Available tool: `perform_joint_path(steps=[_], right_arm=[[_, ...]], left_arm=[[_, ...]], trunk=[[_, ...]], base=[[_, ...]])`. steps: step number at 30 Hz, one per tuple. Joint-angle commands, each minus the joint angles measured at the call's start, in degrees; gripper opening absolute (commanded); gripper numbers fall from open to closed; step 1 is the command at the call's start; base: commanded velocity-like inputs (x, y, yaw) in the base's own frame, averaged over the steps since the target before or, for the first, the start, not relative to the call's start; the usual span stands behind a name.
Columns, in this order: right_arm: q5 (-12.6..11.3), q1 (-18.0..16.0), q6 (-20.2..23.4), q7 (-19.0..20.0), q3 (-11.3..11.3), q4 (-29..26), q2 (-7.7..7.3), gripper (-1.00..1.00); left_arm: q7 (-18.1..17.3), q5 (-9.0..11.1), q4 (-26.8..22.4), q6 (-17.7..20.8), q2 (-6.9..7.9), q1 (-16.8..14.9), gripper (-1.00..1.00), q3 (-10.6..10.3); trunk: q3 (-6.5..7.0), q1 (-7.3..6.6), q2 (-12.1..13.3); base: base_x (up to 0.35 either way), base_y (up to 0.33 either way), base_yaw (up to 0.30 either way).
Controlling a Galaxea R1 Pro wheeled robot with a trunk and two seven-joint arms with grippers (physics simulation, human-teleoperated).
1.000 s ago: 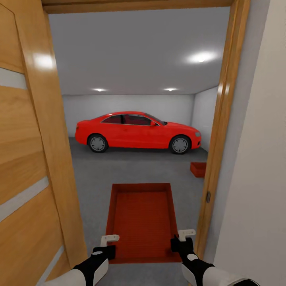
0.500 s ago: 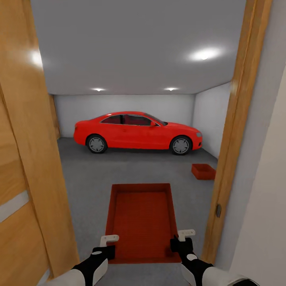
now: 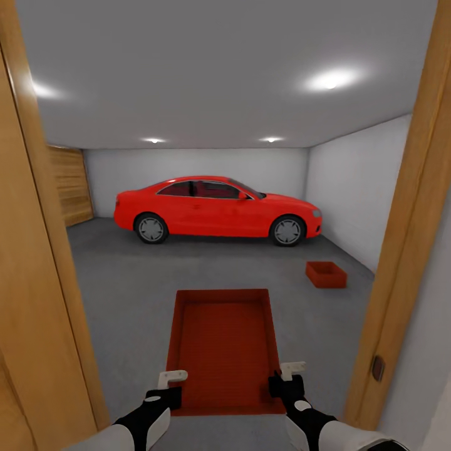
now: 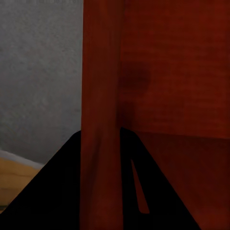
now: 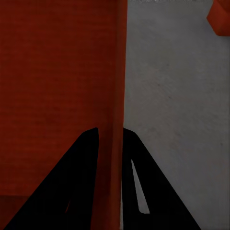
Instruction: Move the two storage containers from the living room to the garage. In the garage, place one container on the floor and stack the other container on top of it (either order is fine).
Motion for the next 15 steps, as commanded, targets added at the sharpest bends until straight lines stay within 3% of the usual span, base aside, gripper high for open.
perform_joint_path(steps=[1,12,13,15], right_arm=[[0.40,-0.01,0.05,0.10,-2.13,0.16,-0.26,-1.00],[0.40,-0.01,0.05,0.10,-2.13,0.16,-0.21,-1.00],[-0.75,-0.01,-0.39,-0.43,0.19,0.16,0.06,-1.00],[-0.90,-0.01,-0.34,-0.56,1.42,0.16,0.27,-1.00]], left_arm=[[-2.03,0.00,-0.31,-0.23,0.15,-0.02,-1.00,0.11],[-2.03,0.00,-0.39,-0.23,0.10,-0.02,-1.00,0.04],[-0.18,0.62,-0.42,-0.24,0.09,-0.02,-1.00,-0.24],[-0.16,0.90,-0.37,-0.29,0.09,-0.02,-1.00,-0.91]], trunk=[[-0.01,0.05,-0.03],[-0.01,0.05,-0.03],[-0.01,0.05,-0.02],[-0.01,0.05,-0.02]], base=[[0.322,0.105,0.000],[0.284,0.091,0.000],[0.000,0.000,0.000],[0.000,0.000,0.000]])
